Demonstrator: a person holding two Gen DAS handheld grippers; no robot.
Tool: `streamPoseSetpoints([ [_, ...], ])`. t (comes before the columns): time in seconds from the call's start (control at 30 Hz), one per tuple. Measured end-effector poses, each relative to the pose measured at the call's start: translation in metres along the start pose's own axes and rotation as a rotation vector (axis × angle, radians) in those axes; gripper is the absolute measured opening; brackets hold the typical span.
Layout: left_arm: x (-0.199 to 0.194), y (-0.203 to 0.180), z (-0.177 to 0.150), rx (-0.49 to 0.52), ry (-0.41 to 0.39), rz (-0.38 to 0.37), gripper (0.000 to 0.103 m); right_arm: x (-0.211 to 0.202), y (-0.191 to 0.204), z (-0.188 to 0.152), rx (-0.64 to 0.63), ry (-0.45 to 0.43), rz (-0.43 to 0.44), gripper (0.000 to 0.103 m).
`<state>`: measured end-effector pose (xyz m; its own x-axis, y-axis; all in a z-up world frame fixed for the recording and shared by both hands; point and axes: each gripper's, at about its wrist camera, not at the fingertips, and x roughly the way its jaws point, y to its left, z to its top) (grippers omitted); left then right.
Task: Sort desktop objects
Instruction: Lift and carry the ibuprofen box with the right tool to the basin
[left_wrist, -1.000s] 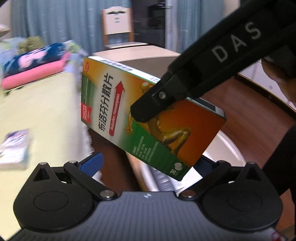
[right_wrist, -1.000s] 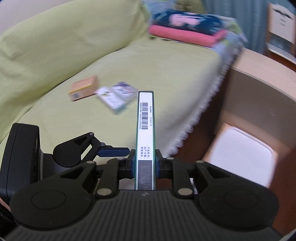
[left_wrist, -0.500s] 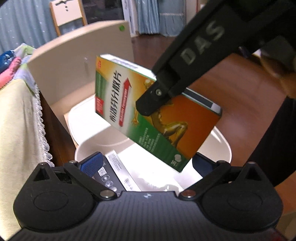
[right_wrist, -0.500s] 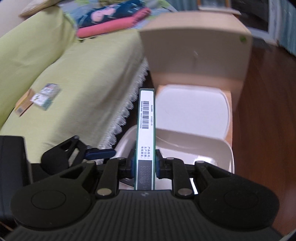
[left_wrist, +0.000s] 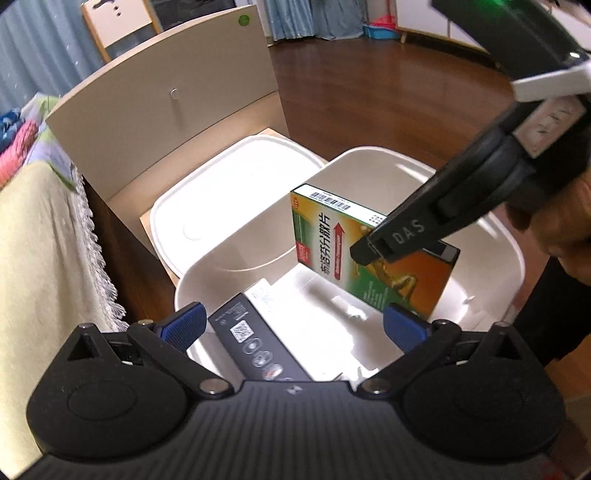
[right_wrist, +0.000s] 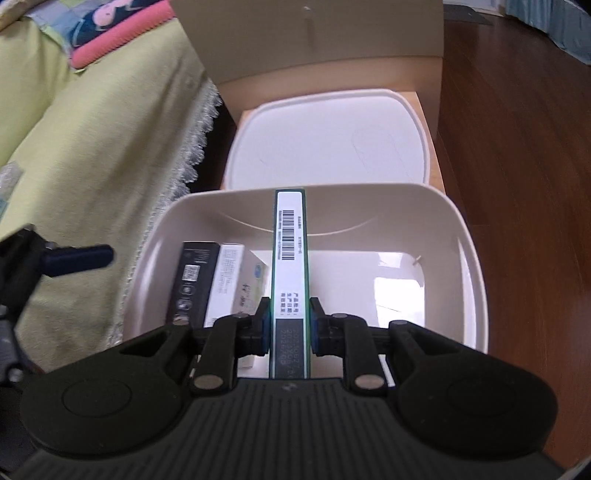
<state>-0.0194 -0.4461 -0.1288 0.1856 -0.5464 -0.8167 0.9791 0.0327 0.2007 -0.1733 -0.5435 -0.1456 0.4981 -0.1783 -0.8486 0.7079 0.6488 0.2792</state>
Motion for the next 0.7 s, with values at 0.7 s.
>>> streamPoseSetpoints([
  [0.7, 0.017, -0.017, -0.017, 0.183, 0.064, 0.009, 0.103, 0.062, 0.023, -0.003, 0.026, 0.049, -0.009, 0.017],
])
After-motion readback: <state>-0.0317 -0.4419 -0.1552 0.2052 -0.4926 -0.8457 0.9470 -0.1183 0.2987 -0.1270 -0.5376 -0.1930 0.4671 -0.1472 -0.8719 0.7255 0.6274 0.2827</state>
